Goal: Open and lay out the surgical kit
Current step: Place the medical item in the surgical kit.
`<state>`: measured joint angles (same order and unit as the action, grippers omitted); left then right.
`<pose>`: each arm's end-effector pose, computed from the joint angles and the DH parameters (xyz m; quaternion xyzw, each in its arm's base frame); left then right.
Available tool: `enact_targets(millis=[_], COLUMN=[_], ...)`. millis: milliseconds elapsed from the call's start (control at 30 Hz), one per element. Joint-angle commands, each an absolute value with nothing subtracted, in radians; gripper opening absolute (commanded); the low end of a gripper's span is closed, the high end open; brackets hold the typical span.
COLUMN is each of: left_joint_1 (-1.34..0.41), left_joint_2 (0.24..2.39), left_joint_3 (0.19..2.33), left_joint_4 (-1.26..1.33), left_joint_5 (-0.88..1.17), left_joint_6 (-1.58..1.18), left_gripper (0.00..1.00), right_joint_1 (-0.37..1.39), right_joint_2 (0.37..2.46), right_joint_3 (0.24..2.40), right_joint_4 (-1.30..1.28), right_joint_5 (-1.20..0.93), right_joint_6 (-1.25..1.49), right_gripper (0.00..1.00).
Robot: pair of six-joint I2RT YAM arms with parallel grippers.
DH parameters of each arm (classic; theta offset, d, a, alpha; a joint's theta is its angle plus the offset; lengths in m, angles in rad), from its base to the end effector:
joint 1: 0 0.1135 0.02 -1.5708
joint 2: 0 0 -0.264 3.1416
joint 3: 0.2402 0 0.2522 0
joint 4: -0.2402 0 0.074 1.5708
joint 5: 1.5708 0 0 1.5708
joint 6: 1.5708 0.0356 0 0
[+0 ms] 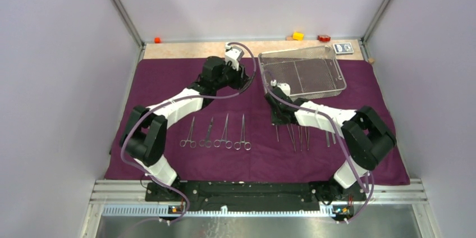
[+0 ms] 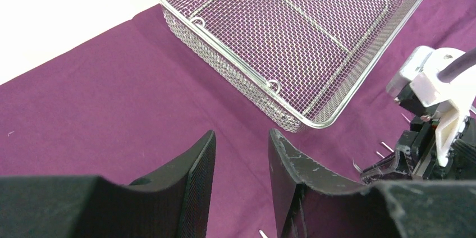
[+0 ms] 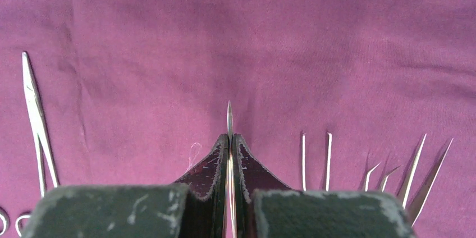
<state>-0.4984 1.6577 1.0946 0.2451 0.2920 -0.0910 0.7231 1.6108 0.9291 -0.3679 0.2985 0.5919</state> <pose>0.3330 -0.1929 0.2627 0.2457 0.7677 -0.2812 0.5208 0.2411 0.1988 0.1758 -0.0244 0.9559 0.0420 0.2895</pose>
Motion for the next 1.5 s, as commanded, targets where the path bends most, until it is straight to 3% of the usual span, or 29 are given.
enact_targets(millis=[0, 767, 1467], left_joint_1=[-0.496, -0.497, -0.469], left_joint_2=[1.604, 1.551, 1.539], left_joint_3=[1.074, 1.004, 0.985], left_joint_4=[0.288, 0.347, 0.379], left_joint_5=[0.266, 0.205, 0.152], left_joint_6=[-0.099, -0.073, -0.031], left_gripper=[0.45, 0.48, 0.53], right_joint_1=[0.742, 0.792, 0.7], right_joint_2=[1.62, 1.61, 1.513], right_joint_3=[0.912, 0.872, 0.757], right_joint_4=[-0.355, -0.336, -0.228], right_joint_5=[0.361, 0.401, 0.251], right_joint_6=[0.602, 0.629, 0.572], right_gripper=[0.0, 0.0, 0.0])
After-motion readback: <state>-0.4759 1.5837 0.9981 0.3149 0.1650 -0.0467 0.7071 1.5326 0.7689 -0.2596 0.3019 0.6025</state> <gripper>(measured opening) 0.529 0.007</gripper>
